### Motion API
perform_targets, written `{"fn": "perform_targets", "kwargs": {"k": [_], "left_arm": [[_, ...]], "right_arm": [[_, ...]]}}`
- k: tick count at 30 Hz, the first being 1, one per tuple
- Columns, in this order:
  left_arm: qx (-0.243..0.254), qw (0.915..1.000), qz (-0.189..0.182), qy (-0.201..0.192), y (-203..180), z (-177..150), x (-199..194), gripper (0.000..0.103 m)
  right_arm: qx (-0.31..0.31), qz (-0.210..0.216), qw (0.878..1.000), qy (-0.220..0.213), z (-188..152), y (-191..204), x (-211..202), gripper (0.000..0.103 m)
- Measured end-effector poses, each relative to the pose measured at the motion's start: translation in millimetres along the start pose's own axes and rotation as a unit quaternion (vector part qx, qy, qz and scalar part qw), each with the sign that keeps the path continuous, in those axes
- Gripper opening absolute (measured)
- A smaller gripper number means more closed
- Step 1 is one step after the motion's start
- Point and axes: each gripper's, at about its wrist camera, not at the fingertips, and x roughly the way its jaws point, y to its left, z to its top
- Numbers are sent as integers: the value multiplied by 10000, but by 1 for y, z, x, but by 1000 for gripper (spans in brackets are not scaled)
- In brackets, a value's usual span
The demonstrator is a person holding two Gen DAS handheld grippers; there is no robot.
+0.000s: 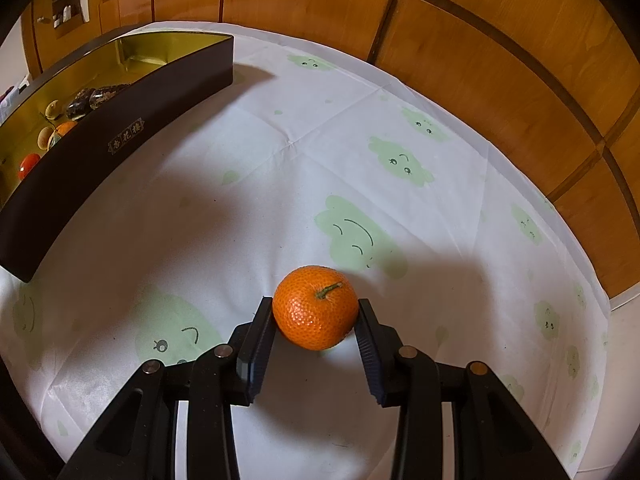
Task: Organize fruits
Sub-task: 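Carry the tangerine over the gold tray with the right tool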
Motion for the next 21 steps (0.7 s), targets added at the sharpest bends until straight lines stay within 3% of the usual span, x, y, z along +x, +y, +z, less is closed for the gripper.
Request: {"fn": "perform_targets", "kwargs": {"k": [5,11,16,21], "left_arm": [[-242,9997,77,10,22,0,1,53],[-803,9956,483,15,72,-3,2,53],[-1229,9888,845,57,113,-11,1,53],[-1341,9859,996,64,128,-18,1,53]], "right_arm": [[-9,-8,10000,74,2,-1,0,40],[177,64,9995,238,8,-2,-2,40],[193,327,9993,6,13,16,-18,40],[141,728,9969,-266,24,42,-38,40]]}}
